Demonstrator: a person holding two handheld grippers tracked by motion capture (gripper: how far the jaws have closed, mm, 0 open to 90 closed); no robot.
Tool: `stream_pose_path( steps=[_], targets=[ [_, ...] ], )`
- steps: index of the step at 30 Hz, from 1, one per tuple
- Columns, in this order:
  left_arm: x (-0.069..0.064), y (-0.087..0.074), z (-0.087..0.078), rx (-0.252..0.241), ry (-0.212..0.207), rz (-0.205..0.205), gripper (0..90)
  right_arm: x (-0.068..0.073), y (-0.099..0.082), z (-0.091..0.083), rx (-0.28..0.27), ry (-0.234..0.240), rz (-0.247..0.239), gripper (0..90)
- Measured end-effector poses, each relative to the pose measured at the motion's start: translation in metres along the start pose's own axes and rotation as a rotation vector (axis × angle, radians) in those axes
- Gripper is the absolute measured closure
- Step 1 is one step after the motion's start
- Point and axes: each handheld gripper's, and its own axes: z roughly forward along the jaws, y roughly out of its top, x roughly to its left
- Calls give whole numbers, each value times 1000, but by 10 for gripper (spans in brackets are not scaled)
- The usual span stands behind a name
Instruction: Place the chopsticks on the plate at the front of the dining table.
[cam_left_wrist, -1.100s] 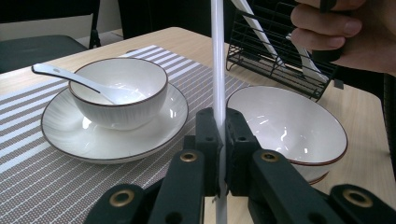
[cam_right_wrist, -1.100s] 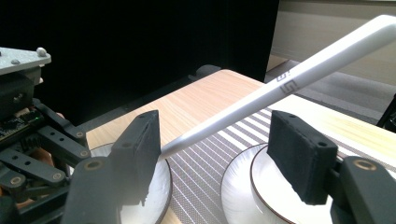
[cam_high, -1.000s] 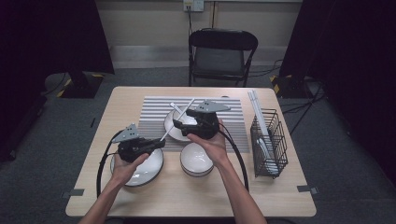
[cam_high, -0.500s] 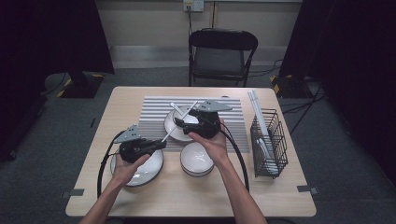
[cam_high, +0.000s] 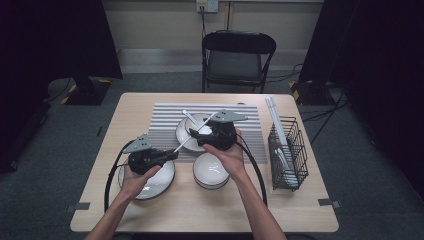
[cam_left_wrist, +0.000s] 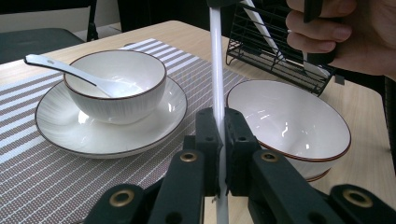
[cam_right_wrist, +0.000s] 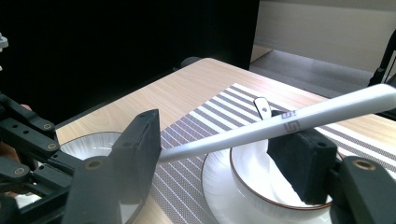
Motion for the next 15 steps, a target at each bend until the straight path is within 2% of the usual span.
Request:
stream_pose_path(
  steps=[5,9,13,15],
  targets=[
    [1,-1,0,2,3,5,864,-1,-1,-3,7,20,6,328],
    [4,-2,-2,-3,5,-7,864,-3,-3,-8,6,26,10,314],
    [8,-3,-3,-2,12,-15,864,-10,-7,-13,30,5,18,299],
    [10,-3,-4,-1,15,-20,864,-15,-10,-16,24,-9,23,297]
  ],
)
